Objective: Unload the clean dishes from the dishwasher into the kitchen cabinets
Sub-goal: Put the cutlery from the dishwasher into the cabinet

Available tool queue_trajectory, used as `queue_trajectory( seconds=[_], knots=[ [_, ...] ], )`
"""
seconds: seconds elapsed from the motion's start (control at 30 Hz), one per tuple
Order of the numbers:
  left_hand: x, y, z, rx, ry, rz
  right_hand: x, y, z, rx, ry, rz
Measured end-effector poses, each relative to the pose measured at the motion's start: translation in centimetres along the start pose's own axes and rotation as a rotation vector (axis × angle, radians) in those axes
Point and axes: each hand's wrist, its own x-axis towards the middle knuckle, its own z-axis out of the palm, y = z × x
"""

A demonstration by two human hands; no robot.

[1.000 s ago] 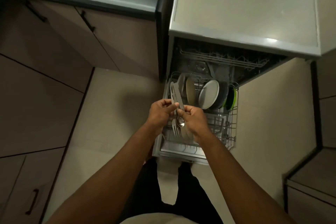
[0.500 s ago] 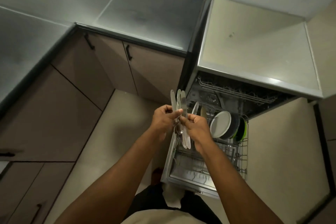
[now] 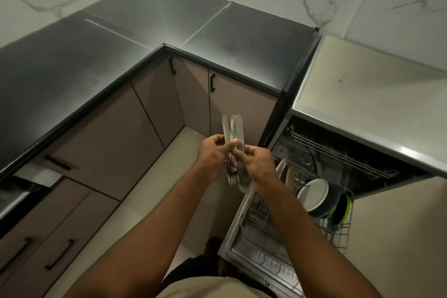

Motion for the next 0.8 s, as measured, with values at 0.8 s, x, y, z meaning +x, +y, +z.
queue_trajectory(
  seconds=[0.8],
  knots=[
    [1.9,10.3,-26.0,-0.107,0.216,0.165,4.2,-7.8,26.4,-0.004,-0.392,-0.087]
  ],
)
